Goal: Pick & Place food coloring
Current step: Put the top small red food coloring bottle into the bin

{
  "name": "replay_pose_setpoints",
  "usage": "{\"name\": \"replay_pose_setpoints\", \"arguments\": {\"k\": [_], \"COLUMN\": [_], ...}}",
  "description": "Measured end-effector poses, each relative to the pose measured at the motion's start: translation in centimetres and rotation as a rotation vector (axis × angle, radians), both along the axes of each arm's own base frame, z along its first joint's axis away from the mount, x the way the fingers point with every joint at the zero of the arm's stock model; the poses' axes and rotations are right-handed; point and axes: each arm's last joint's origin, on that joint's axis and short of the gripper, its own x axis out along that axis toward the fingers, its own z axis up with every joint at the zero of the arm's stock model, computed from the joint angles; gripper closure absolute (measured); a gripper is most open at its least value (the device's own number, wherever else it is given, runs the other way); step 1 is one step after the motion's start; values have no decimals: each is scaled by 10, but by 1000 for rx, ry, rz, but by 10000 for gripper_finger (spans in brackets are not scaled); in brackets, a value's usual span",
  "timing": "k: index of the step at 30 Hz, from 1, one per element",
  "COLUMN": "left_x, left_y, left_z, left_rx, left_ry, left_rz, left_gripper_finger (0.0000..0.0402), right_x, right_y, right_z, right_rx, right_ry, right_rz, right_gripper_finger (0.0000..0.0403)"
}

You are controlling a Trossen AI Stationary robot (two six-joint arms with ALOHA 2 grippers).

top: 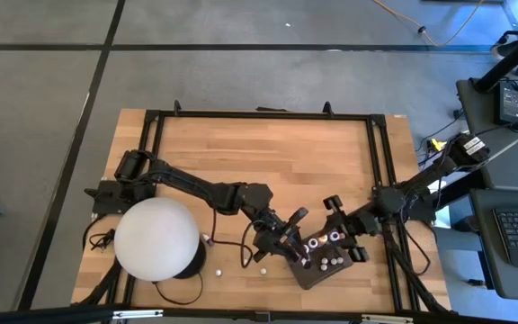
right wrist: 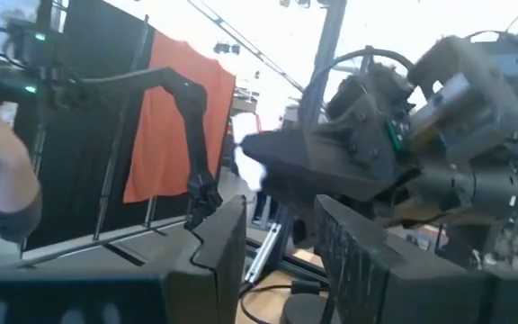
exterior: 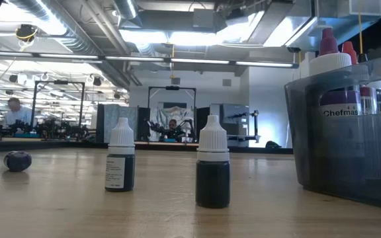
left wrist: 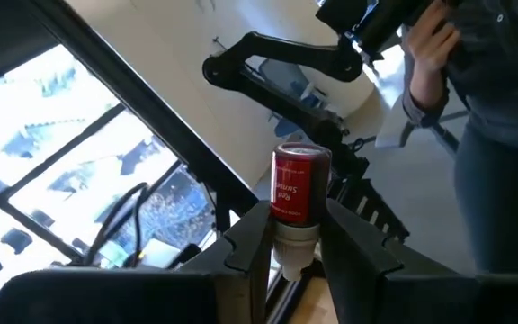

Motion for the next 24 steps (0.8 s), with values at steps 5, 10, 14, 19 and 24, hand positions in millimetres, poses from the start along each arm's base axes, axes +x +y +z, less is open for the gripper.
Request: {"name": "replay_pose_setpoints", "arguments": {"k": [5, 10, 14, 19, 24], "left_x": [0, 0, 0, 0, -1], "left_y": [-2, -2, -2, -2, -5], "left_z": [0, 2, 2, 2, 1], "left_rx": [24, 35, 45, 46, 43], "left_ry": [-29, -62, -70, -66, -57], "left_rz": [-2, -2, -1, -2, -9], "left_gripper_finger": [315, 317, 318, 315, 317], "right_x": [14, 29, 40, 50, 51], "right_y": [7, 12, 19, 25, 30], "right_z": [2, 2, 1, 2, 7], "right_rx": [21, 93, 64, 55, 39], "right_ry": [32, 89, 91, 92, 67], "right_rz": [6, -83, -87, -70, 37], "right_gripper_finger": [210, 150, 126, 119, 118]}}
